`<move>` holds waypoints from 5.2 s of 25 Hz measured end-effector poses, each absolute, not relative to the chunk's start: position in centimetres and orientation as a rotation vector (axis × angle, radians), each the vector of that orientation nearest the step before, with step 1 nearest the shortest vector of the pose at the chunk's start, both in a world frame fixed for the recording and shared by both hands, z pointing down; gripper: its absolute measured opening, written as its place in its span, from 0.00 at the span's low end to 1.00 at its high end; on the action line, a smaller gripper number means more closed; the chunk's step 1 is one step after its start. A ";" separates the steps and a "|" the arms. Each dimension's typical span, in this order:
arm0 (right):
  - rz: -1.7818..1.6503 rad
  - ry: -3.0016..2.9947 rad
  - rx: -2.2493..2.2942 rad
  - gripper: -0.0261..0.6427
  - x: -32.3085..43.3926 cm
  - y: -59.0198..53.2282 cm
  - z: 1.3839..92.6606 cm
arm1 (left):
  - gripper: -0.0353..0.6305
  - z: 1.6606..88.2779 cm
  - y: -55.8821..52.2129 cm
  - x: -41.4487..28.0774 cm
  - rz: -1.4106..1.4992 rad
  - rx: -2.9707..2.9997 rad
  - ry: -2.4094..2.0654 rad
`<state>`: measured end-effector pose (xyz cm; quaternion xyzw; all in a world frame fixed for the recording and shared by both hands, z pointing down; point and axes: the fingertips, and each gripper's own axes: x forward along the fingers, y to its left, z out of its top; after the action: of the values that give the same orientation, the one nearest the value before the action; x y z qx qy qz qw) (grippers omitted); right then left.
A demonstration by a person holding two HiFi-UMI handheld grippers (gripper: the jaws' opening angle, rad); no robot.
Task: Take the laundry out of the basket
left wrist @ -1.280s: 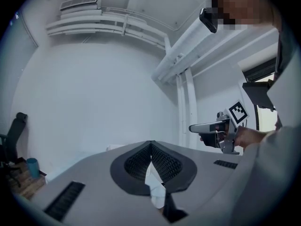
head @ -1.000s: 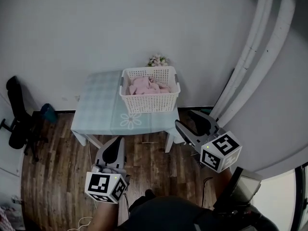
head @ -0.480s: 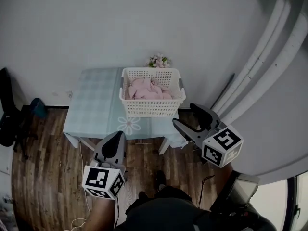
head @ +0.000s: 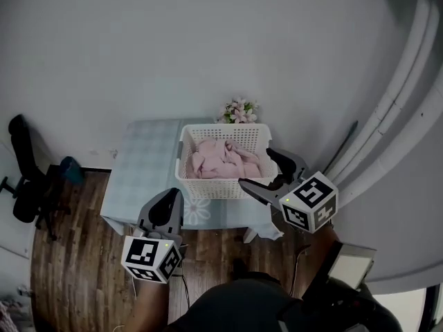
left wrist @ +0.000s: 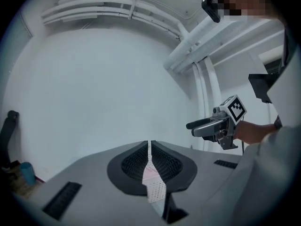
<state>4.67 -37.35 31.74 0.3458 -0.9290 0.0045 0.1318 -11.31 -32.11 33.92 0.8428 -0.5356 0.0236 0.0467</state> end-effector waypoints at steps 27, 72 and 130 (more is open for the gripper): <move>0.188 -2.237 0.395 0.78 -2.7 -55.7 55.5 | 0.21 41.4 -51.6 -15.3 0.277 2.415 -1.607; 0.001 -1.859 0.234 0.45 -4.5 -56.5 71.1 | 0.21 43.7 -55.5 -17.6 0.291 2.426 -1.490; -0.182 -3.122 0.452 0.44 -17.5 -33.4 19.1 | 0.07 28.9 -15.2 -31.3 -0.083 2.076 -2.371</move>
<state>-17.53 -33.37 19.09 0.1430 -0.9880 -0.0577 -0.0090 -31.26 -15.25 28.92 0.6585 -0.7521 -0.0262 -0.0052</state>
